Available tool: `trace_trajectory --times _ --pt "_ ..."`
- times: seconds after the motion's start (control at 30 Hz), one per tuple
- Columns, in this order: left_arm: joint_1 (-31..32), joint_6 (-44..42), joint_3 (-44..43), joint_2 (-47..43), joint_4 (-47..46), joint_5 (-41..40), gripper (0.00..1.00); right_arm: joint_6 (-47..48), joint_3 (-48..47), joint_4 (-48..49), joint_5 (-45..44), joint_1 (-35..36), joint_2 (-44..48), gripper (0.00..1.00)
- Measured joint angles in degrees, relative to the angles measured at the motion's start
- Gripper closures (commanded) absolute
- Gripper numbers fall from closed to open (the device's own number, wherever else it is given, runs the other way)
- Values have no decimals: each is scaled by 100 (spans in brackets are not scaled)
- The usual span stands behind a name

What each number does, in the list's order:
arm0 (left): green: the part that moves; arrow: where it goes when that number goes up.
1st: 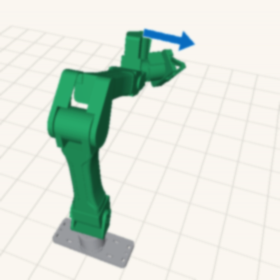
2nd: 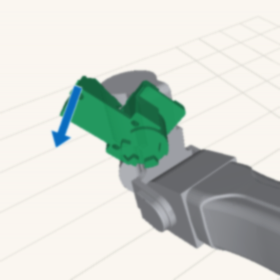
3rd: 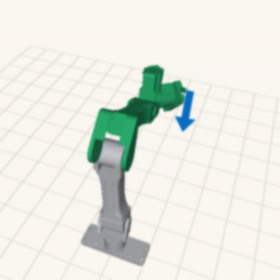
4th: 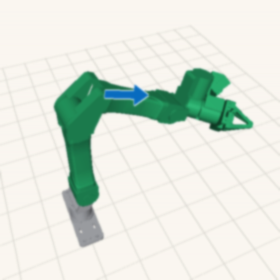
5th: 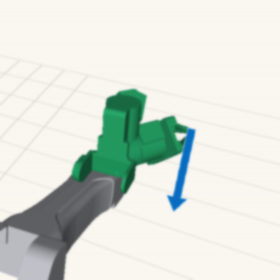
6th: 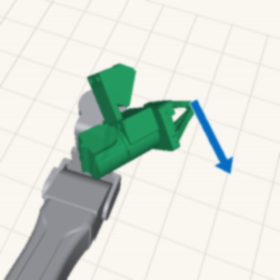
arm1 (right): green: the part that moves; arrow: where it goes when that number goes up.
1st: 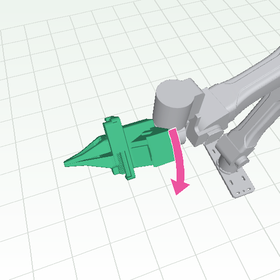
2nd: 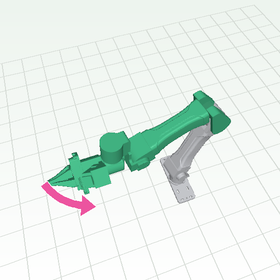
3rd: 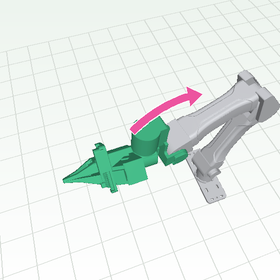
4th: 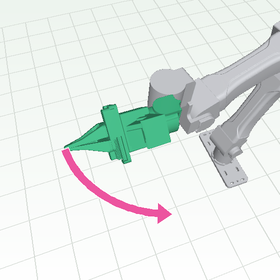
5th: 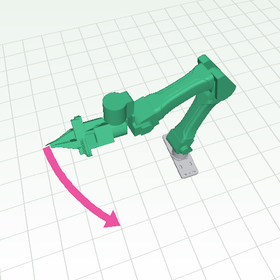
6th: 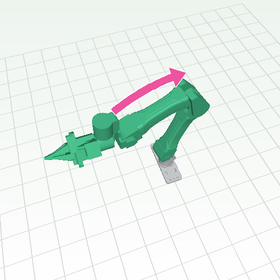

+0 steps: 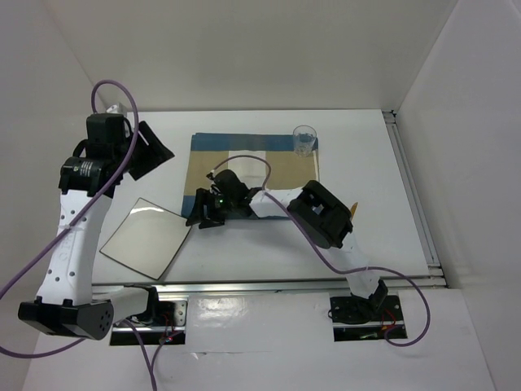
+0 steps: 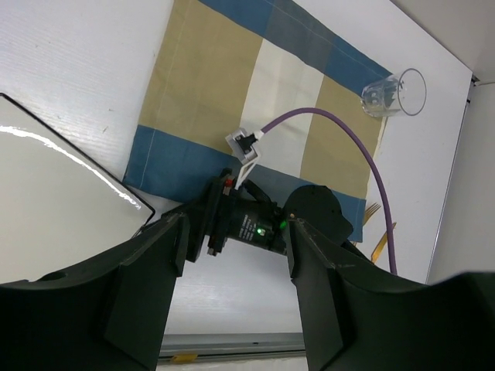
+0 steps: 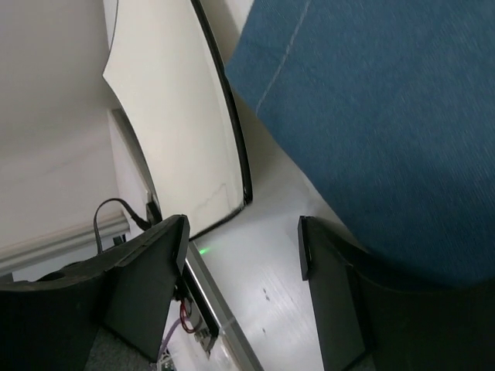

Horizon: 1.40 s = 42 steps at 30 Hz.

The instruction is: Set the dinner table for one person

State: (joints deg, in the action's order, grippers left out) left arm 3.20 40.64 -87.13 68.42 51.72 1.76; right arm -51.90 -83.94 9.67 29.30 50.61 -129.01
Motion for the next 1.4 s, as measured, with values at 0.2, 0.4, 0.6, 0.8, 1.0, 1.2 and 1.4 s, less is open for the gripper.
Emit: trace_trajectory --times 0.2,0.4,0.6,0.8,1.0,1.2,1.4 --pt "0 -2 2 -39 72 -2 30 -262 -256 264 -7 52 -295 36" --pt "0 -13 2 -50 76 -2 30 -492 -584 407 11 79 -586 42" --pt "35 -13 17 -114 83 0 30 -658 -726 496 9 129 -754 52" --pt "37 -13 42 -131 83 0 30 -708 -763 479 -4 192 -833 72" --pt "37 -15 68 -166 98 0 30 -802 -820 608 175 197 -828 100" --pt "37 -15 68 -227 101 13 30 -815 -831 614 184 225 -728 100" --pt "44 -11 52 -232 114 90 30 -765 -822 509 175 229 -549 100"
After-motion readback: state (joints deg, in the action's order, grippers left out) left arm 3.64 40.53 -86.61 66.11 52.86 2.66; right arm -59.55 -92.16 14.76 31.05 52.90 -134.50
